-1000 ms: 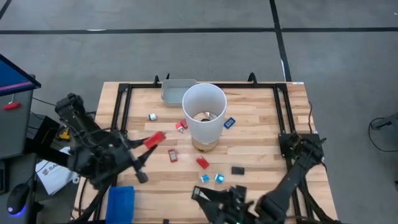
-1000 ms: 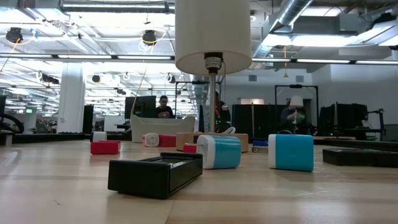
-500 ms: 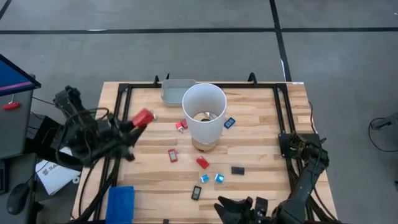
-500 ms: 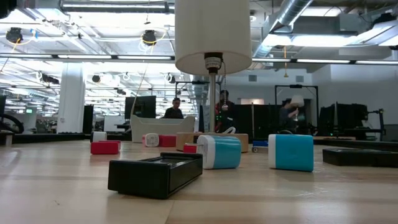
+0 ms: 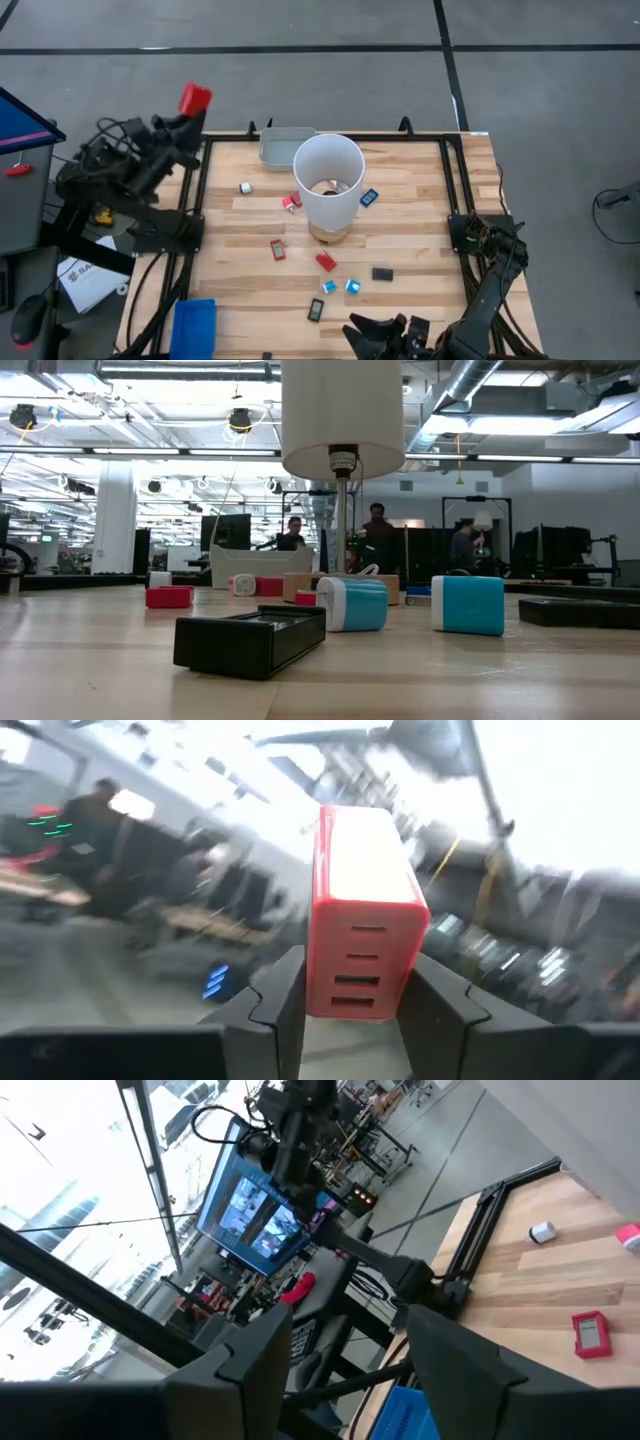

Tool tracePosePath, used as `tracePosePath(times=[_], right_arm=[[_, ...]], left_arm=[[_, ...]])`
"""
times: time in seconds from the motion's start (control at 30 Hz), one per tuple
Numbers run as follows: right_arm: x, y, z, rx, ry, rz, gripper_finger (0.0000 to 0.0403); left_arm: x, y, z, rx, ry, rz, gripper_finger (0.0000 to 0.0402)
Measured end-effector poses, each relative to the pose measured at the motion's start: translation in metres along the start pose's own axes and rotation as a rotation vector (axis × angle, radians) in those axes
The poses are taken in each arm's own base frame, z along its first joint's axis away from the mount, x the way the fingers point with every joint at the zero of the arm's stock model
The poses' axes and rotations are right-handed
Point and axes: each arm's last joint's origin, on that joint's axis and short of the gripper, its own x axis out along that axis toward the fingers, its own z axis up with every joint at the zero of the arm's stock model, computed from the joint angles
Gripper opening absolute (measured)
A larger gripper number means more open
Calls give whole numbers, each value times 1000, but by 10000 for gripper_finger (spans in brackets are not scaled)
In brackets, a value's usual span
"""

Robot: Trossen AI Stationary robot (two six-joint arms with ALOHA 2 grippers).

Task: Pick & Place Office items
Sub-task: Put the right red charger adapter into the gray bin

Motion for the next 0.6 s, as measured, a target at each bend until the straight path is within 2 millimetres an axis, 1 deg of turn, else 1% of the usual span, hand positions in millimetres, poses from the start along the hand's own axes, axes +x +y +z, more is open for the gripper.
tracePosePath(times=[0.07,0.17,0.23,0.33,0.4,0.47,0.6], right_arm=[[1,0,0,1,-1,-1,192],[3,0,0,5,-6,-4,191],[4,0,1,8,-7,-5,191],[4,0,1,10,-7,-5,191],[4,0,1,8,-7,-5,191],[4,0,1,6,-7,-5,190],[6,1,1,5,-10,-7,189]], left_arm=[[7,1,-2,-60,-34,-58,118],[22,0,-13,-109,-45,-142,118],[36,0,-19,-90,-36,-149,118],[61,7,-31,13,38,-115,117],[80,17,-37,79,103,-78,117],[97,33,-42,151,188,-39,117],[122,75,-51,229,366,14,117]])
